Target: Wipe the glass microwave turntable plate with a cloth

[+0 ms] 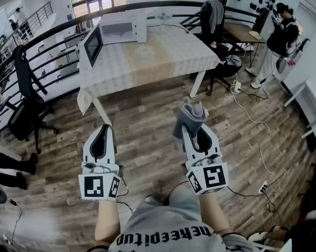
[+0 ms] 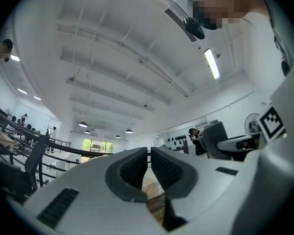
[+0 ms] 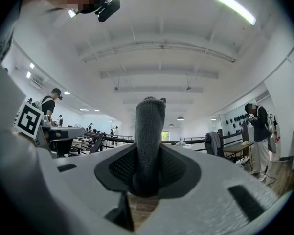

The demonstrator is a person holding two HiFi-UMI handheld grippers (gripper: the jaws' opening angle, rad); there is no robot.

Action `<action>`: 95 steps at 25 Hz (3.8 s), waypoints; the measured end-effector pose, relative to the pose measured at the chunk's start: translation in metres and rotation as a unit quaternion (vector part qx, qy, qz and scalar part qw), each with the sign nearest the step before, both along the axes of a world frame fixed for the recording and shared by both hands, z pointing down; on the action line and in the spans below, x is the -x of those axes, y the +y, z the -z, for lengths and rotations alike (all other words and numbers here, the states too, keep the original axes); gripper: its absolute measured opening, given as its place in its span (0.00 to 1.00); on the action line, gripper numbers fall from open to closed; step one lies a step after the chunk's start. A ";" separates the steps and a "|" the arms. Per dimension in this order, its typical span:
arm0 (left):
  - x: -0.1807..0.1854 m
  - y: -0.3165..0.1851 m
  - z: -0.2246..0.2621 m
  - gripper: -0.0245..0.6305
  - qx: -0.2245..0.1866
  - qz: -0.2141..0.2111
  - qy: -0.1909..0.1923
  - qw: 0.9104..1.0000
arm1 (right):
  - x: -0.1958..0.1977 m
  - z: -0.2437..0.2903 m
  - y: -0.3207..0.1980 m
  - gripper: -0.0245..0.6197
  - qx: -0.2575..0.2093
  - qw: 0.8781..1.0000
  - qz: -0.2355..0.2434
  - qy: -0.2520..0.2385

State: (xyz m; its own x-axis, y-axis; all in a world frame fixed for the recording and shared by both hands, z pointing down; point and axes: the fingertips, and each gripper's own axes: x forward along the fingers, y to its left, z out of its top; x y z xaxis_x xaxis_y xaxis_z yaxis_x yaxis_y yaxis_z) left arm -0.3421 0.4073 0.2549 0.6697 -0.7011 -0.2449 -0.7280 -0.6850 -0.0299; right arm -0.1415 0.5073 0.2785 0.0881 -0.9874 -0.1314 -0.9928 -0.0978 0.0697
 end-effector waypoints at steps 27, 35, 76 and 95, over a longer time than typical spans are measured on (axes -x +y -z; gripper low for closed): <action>-0.069 -0.167 0.010 0.07 -0.002 0.069 0.028 0.997 | -0.095 0.007 -0.185 0.22 -0.014 0.996 0.080 -0.022; -0.139 -0.207 0.021 0.07 -0.017 0.075 0.027 0.997 | -0.146 0.020 -0.226 0.22 -0.040 0.988 0.151 -0.019; -0.203 -0.566 0.008 0.07 -0.012 0.002 0.016 1.000 | -0.192 -0.001 -0.569 0.20 -0.024 0.995 0.092 -0.041; -0.242 -0.671 -0.024 0.07 0.008 0.024 0.005 1.000 | -0.240 -0.121 -0.725 0.20 0.202 0.962 0.122 -0.137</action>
State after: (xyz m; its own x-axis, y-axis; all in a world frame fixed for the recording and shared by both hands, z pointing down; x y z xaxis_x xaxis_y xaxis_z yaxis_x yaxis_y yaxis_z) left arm -0.0997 -0.2637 0.2785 0.6334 -0.7358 -0.2397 -0.7596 -0.6503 -0.0110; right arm 0.0986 -0.2174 0.3999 -0.1758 -0.9487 0.2629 -0.9693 0.1202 -0.2143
